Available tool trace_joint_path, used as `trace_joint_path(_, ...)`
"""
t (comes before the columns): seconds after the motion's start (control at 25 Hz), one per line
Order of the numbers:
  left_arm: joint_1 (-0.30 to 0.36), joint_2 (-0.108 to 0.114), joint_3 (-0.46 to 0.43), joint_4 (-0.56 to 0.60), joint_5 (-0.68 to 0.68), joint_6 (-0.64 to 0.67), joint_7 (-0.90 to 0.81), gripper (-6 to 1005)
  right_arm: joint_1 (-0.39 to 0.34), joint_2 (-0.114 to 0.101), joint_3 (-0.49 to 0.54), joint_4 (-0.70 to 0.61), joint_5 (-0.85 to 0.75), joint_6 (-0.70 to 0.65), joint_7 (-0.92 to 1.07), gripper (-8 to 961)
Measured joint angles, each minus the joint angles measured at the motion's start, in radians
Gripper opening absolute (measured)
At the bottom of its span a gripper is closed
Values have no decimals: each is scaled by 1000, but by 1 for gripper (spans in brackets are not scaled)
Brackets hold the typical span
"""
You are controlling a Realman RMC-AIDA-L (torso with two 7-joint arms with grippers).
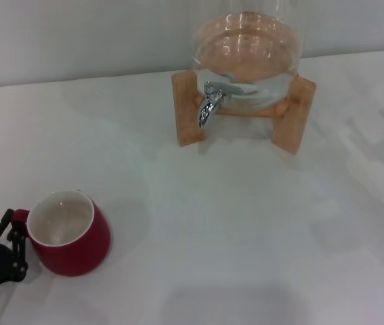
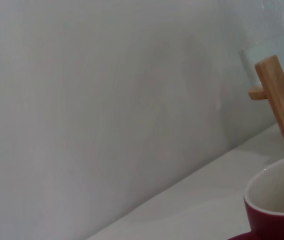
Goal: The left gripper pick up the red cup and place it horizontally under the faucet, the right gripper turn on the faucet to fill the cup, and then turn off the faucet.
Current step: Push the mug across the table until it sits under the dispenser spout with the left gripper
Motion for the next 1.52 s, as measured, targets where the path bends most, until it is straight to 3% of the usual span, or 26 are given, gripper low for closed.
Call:
trace_joint_path(0.4, -6, 0, -1, 5, 0, -1, 0, 96, -9, 0, 0, 0, 2, 0, 1, 829)
trace_joint_path(1.52, -106, 5, 0, 17, 0, 0, -73, 96, -3, 0, 0, 0, 3, -3, 20, 828)
